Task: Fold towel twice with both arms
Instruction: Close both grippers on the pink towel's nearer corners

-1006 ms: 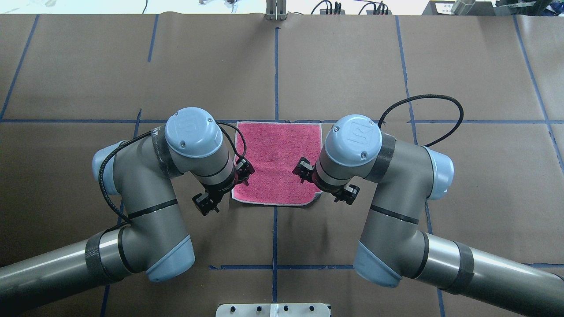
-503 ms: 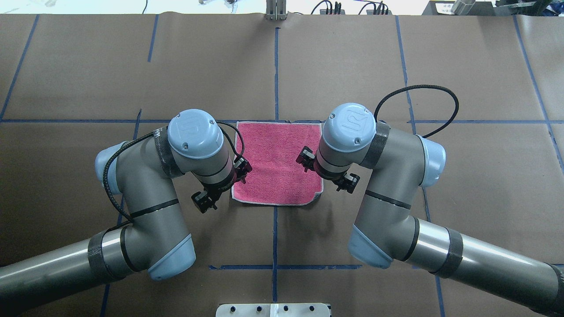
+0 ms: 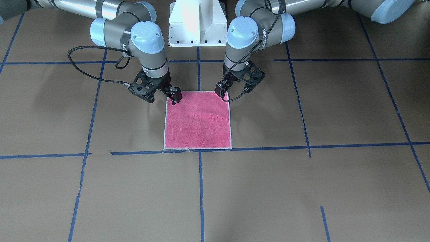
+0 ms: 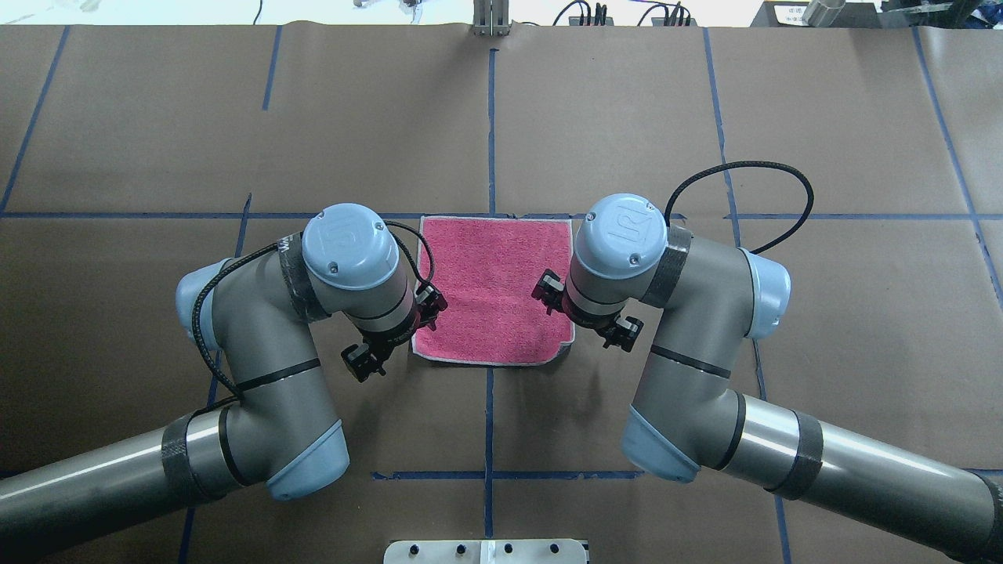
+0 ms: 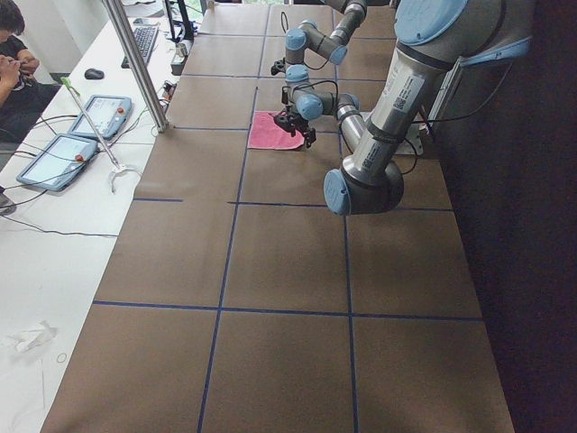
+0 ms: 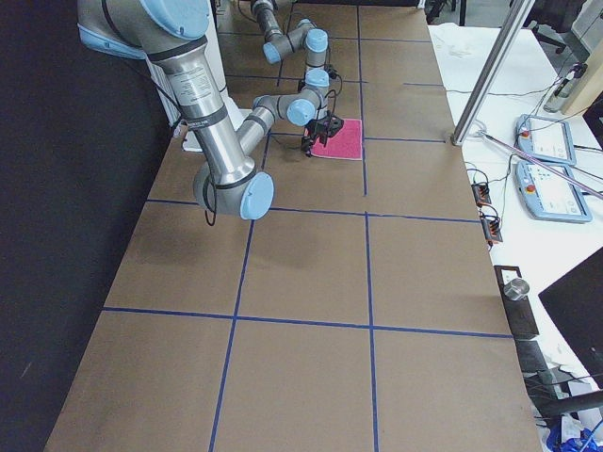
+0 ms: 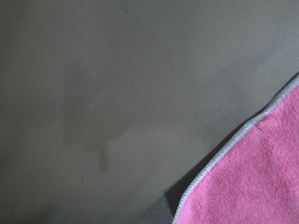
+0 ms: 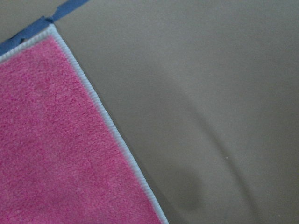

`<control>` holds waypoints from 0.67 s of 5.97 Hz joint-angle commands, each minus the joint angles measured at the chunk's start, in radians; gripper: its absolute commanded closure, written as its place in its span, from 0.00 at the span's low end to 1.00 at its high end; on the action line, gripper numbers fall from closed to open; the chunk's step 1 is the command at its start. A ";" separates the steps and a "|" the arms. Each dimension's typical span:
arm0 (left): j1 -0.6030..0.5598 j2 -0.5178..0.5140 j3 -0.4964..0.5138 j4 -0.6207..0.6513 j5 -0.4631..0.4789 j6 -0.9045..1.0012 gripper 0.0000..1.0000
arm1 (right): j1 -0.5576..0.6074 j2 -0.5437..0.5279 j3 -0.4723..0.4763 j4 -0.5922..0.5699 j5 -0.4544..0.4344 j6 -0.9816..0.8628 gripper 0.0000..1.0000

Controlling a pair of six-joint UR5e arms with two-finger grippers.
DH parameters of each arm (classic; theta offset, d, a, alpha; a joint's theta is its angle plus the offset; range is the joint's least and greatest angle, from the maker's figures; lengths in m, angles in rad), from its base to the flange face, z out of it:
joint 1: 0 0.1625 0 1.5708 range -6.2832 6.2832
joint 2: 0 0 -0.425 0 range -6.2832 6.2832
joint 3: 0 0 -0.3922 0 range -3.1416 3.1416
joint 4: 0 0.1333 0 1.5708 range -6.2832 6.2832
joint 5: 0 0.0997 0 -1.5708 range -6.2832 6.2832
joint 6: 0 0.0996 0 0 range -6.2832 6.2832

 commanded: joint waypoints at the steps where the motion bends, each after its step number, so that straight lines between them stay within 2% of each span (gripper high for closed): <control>1: 0.007 0.002 0.028 -0.038 0.017 0.003 0.00 | -0.005 -0.002 0.004 0.001 0.002 0.002 0.00; 2: 0.014 0.016 0.026 -0.040 0.017 0.021 0.00 | -0.005 0.000 0.004 0.001 0.002 0.000 0.00; 3: 0.018 0.011 0.023 -0.038 0.017 0.023 0.05 | -0.005 0.000 0.005 0.001 0.002 -0.001 0.00; 4: 0.019 0.010 0.022 -0.038 0.017 0.023 0.28 | -0.005 0.000 0.005 0.001 0.002 -0.003 0.00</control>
